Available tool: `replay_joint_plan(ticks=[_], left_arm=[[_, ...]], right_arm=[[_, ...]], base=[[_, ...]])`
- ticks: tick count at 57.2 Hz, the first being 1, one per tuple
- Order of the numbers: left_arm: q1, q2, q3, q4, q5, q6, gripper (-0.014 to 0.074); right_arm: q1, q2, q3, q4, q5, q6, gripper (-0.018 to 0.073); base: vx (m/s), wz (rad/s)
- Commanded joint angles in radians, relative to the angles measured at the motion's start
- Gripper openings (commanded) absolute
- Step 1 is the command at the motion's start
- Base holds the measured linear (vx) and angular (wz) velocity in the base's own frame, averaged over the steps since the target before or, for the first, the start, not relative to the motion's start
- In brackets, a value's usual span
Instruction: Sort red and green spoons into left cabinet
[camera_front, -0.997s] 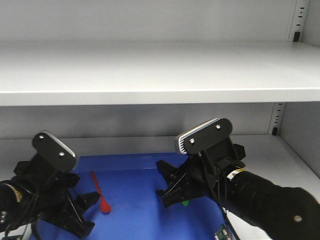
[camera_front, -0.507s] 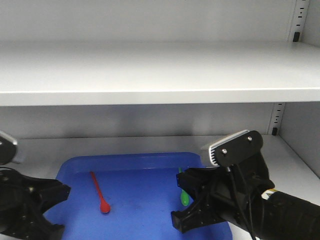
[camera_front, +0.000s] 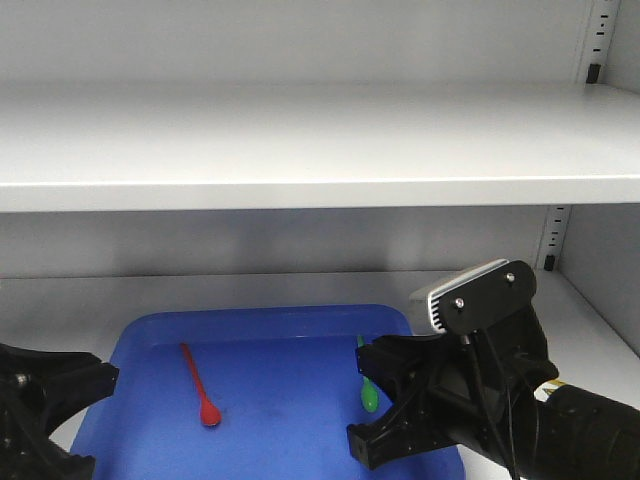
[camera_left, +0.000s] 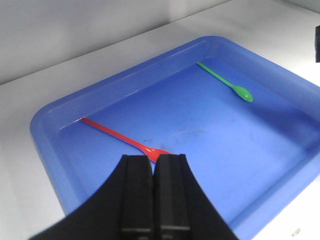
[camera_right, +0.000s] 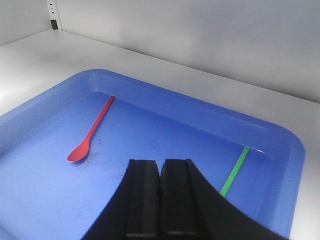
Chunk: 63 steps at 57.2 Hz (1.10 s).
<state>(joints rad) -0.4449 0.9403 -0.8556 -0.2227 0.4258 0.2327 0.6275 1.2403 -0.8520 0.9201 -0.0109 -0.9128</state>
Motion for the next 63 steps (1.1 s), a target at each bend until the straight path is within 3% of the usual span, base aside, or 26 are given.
replay_joint_plan(ticks=[1,9,21,32,48,63], left_arm=[[-0.003,-0.014,-0.027,-0.017,-0.071,-0.009,-0.0003],[-0.002,-0.014,-0.027,-0.001,-0.109,0.001,-0.0003],[0.003,-0.049,0.0,0.134,-0.178,-0.004,-0.0003],[0.134,-0.212,0.131,0.139,-0.35,-0.083,-0.0003],[0.357,-0.504,0.389,0.139,-0.365,-0.136,-0.0003],[0.382,-0.747,0.687,0.151,-0.404,-0.142,-0.0003]], right_arm=[[-0.002,-0.025,-0.029,0.002,-0.044,-0.002,-0.0004],[-0.002,-0.025,-0.029,0.002,-0.042,-0.002,-0.0004],[-0.002,-0.025,-0.029,0.002,-0.035,-0.002,-0.0004],[-0.002,-0.025,-0.029,0.002,-0.032,-0.002,-0.0004],[-0.002,-0.025,-0.029,0.002,-0.03,-0.002,-0.0004],[-0.002,-0.025,-0.029,0.002,-0.029,-0.002,-0.0004]], base=[[0.0,0.0],[0.0,0.0],[0.0,0.0],[0.0,0.0],[0.0,0.0],[0.0,0.0]])
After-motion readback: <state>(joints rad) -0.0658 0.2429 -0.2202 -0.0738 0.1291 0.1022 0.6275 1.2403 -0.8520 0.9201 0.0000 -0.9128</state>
